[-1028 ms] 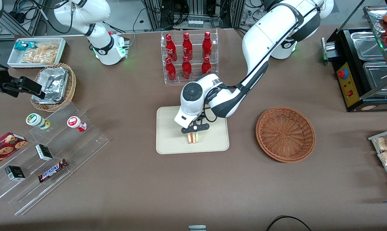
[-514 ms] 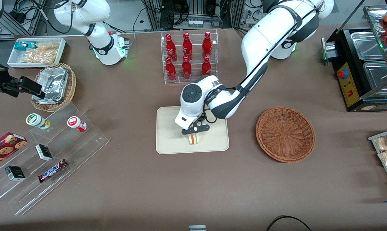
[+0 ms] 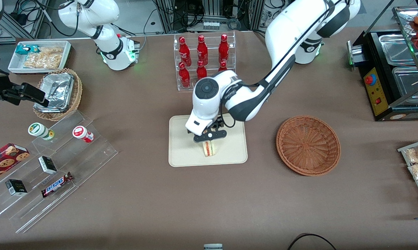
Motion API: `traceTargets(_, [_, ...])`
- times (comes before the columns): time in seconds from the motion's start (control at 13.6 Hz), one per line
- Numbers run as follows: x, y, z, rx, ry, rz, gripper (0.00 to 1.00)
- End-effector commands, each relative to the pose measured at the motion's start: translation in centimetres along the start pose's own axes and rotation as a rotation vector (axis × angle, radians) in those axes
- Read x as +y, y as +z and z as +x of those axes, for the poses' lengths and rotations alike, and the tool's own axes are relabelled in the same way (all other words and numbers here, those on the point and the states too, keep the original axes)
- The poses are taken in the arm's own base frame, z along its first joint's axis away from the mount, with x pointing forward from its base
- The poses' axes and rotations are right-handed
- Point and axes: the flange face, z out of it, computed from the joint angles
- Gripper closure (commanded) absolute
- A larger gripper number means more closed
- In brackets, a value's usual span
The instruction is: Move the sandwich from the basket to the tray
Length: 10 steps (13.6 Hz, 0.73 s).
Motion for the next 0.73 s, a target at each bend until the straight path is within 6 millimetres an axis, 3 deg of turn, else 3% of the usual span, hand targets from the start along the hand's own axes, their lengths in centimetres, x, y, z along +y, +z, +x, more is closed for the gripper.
traceTargets(0.0, [-1.7,-4.5,-0.2,0.003,-0.035,0.062,0.00])
traceTargets(0.29, [-8.9,-9.7,4.4,-0.027,-0.158,0.216,0.00])
traceTargets(0.44, [-12.6,-11.0,7.3,-0.032,-0.200,0.231,0.00])
traceTargets(0.66, [-18.0,-12.3,9.2,-0.057,-0.105,0.251,0.00])
